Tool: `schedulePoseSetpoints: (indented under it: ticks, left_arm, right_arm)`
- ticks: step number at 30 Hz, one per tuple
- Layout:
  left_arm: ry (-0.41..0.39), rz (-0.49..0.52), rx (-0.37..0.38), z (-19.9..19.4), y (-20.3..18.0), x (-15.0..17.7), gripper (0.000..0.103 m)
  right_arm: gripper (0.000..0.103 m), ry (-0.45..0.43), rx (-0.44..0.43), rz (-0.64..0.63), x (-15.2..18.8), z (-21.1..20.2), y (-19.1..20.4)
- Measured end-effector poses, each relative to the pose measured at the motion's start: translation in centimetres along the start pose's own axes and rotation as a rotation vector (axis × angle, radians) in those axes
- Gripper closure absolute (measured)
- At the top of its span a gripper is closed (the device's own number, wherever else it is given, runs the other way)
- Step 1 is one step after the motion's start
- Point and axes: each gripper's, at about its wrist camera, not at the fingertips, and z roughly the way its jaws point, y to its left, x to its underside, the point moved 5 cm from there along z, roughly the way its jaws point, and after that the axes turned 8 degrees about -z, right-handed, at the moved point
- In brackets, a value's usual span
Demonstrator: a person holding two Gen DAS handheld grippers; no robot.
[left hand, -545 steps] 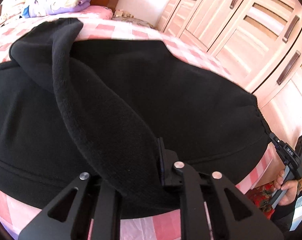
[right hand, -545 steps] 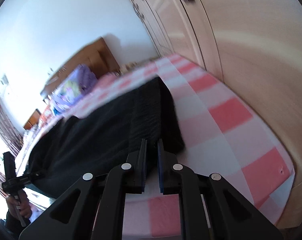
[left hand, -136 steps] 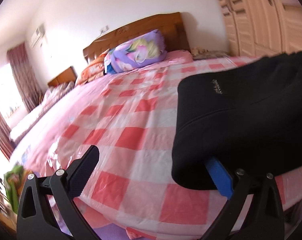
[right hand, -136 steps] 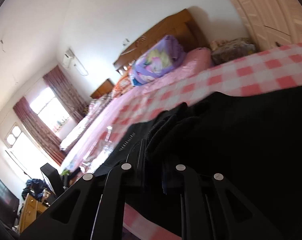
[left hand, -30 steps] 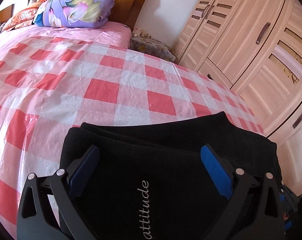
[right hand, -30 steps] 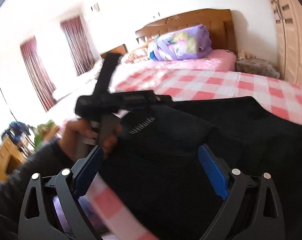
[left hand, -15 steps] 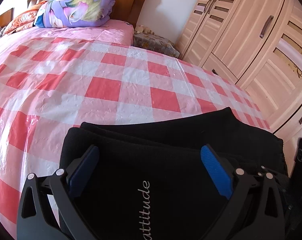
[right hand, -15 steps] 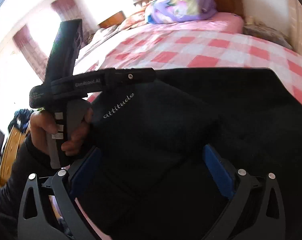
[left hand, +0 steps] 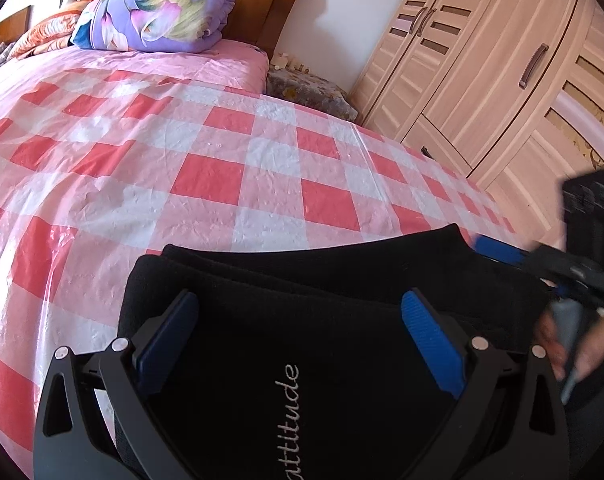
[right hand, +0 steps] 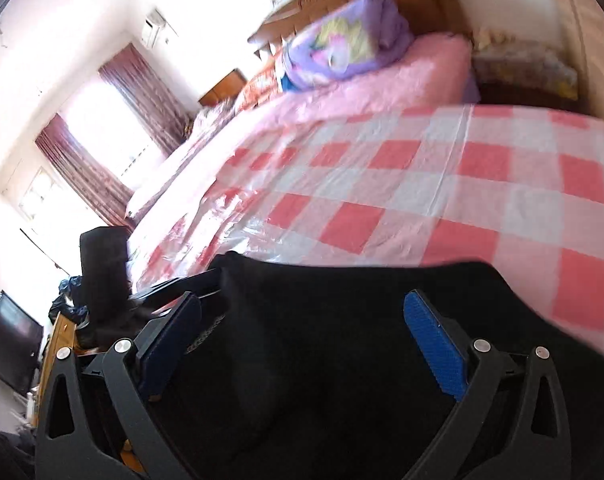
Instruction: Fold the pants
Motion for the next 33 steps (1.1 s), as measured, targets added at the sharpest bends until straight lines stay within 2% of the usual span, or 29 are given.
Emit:
schedulePoseSetpoints:
  ticks: [2,3,4,7,8,10,12,13,15,17,19,21,25,27,29,31,33]
  left_arm:
    - [-0.001,0.0,-0.001,0.0,0.0,0.0,0.002]
    - [-0.001,0.0,0.0,0.0,0.0,0.0,0.002]
    - [-0.001,0.0,-0.001,0.0,0.1,0.0,0.002]
    - [-0.002,0.0,0.001,0.0,0.0,0.0,0.002]
    - [-0.002,-0.002,0.002,0.0,0.0,0.0,0.002]
    - [-0.003,-0.003,0.003,-0.1,0.0,0.0,0.002]
    - [-0.004,-0.004,0.005,-0.1,0.0,0.0,0.002]
    - [-0.005,-0.006,0.006,-0.1,0.0,0.0,0.002]
    - [-0.005,-0.006,0.007,-0.1,0.0,0.0,0.002]
    - [-0.006,-0.008,0.009,-0.1,0.0,0.0,0.002]
    - [-0.007,-0.012,0.015,-0.2,-0.1,-0.1,0.002]
    - [-0.01,-0.016,0.021,-0.2,-0.1,-0.1,0.002]
    - [-0.011,-0.019,0.024,-0.3,0.0,0.0,0.002]
    - [-0.01,-0.018,0.024,-0.3,0.0,0.0,0.002]
    - [-0.011,-0.02,0.026,-0.3,0.0,0.0,0.002]
    - [-0.01,-0.017,0.024,-0.3,0.0,0.0,0.002]
    - [-0.01,-0.017,0.022,-0.3,0.0,-0.1,0.002]
  right_arm:
    - [0.006,0.079,0.089,0.039,-0.1,2.2,-2.8]
    - [0.006,0.08,0.073,0.069,0.0,2.7,-3.7]
    - [0.006,0.035,0.047,0.089,-0.4,2.3,-4.0]
    - [0.005,-0.02,0.019,0.188,-1.3,1.2,-4.2]
    - [0.005,-0.061,0.003,0.178,-2.0,0.9,-3.7]
    - [0.005,-0.04,-0.051,0.166,-2.4,2.0,-2.8]
    - [0.006,0.063,0.013,0.139,-1.7,4.6,-3.2]
    - [0.007,0.057,0.045,0.081,-1.6,5.1,-3.3]
    - [0.013,0.049,0.082,0.089,-1.6,4.5,-3.5]
    - [0.012,0.011,0.111,0.138,-1.8,2.8,-3.6]
    - [0.008,-0.058,0.095,0.128,-1.5,-0.1,-2.3]
    - [0.005,-0.083,0.068,0.113,0.2,-2.8,-0.6]
    - [0.005,-0.042,0.05,0.041,6.1,-5.6,2.3]
    - [0.005,0.034,0.153,-0.008,9.6,-5.3,2.9]
    - [0.005,0.12,0.312,-0.06,11.9,-4.6,2.8]
    - [0.005,0.084,0.35,-0.11,13.2,-5.5,3.4]
    - [0.005,0.091,0.386,-0.11,13.5,-5.6,3.5]
